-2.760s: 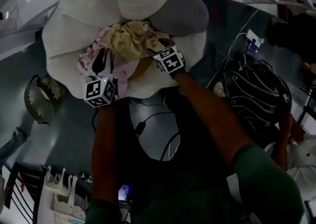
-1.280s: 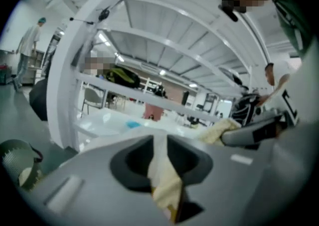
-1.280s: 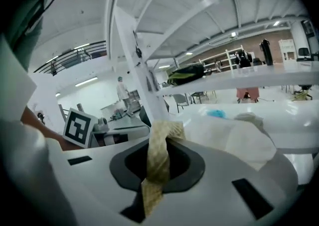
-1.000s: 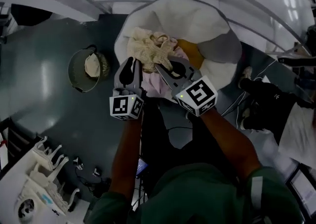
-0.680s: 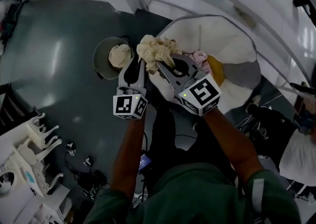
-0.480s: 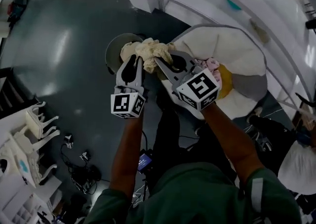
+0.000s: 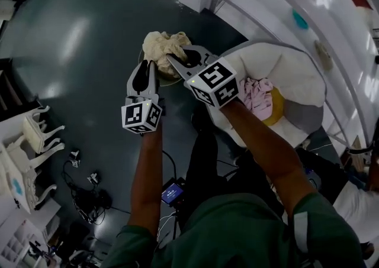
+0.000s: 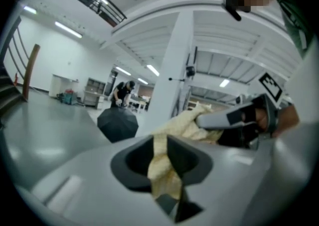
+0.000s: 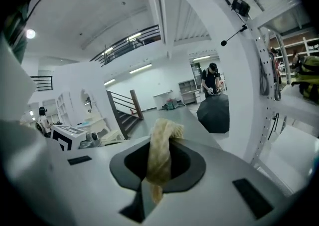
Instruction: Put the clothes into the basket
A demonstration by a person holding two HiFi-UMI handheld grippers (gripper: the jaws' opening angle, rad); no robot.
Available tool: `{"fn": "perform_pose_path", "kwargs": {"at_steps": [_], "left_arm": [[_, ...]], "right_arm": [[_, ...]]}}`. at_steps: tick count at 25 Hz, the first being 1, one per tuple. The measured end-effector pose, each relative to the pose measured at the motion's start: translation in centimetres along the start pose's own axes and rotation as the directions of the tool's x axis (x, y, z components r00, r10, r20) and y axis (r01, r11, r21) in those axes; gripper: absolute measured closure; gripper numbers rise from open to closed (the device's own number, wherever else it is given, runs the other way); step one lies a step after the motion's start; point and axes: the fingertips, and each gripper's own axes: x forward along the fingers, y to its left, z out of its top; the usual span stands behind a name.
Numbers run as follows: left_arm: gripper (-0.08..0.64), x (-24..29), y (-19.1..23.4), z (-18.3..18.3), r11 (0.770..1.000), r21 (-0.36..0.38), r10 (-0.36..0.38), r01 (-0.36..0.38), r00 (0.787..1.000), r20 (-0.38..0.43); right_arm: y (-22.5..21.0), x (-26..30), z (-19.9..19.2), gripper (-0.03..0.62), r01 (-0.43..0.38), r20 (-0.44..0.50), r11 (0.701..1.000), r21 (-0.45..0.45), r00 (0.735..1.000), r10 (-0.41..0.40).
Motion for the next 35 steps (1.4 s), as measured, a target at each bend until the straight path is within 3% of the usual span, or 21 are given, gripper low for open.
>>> {"fn": "perform_pose_path", "kwargs": {"at_steps": [4, 7, 11, 17, 22, 25, 28, 31, 35], "left_arm": [[0.488, 0.1, 3.0, -0.7, 0.999, -0.003, 0.037, -0.037, 0.999, -0.019], [0.488, 0.1, 4.2, -0.9, 0.998, -0.008, 0.059, -0.059, 0.998, -0.020], [0.488, -0.1, 4.8, -1.5, 0.998, -0.012, 0.067, -0.068, 0.997, -0.028], [0.488, 0.9, 3.2, -2.8, 0.999, -0.011, 0.038, -0.039, 0.998, -0.056], [0.488, 2.5, -0.4, -4.5, 1.000, -0.001, -0.023, 0.023, 0.995, -0.093], [0.488, 3.6, -4.7, -6.3, 0.997, 0.012, -0.079, 0.081, 0.988, -0.130], [0.488, 4.6, -10.5, -9.1, 0.986, 0.020, -0.157, 0.164, 0.969, -0.188], [0.488, 5.0, -16.6, -13.2, 0.970, 0.023, -0.230, 0.244, 0.939, -0.257], [0.488, 4.9, -24.8, -20.5, 0.937, 0.027, -0.317, 0.348, 0.881, -0.352]], "right_arm": [[-0.7, 4.0, -1.7, 0.563, -0.027, -0.082, 0.999, 0.042, 0.996, 0.030], [-1.4, 6.3, -3.7, 0.440, -0.051, -0.161, 0.996, 0.072, 0.985, 0.062], [-2.5, 6.9, -5.2, 0.437, -0.032, -0.198, 0.998, 0.063, 0.979, 0.044], [-5.4, 3.2, -8.5, 0.437, 0.046, -0.217, 0.993, 0.106, 0.976, -0.022], [-9.0, -3.6, -13.6, 0.437, 0.182, -0.238, 0.966, 0.182, 0.962, -0.136], [-11.5, -9.8, -18.2, 0.437, 0.295, -0.262, 0.924, 0.242, 0.937, -0.230], [-13.9, -17.3, -23.4, 0.434, 0.424, -0.301, 0.860, 0.283, 0.891, -0.340], [-15.7, -24.3, -29.0, 0.419, 0.525, -0.342, 0.794, 0.307, 0.839, -0.423], [-17.4, -31.9, -37.6, 0.388, 0.616, -0.406, 0.708, 0.345, 0.778, -0.479]]}}
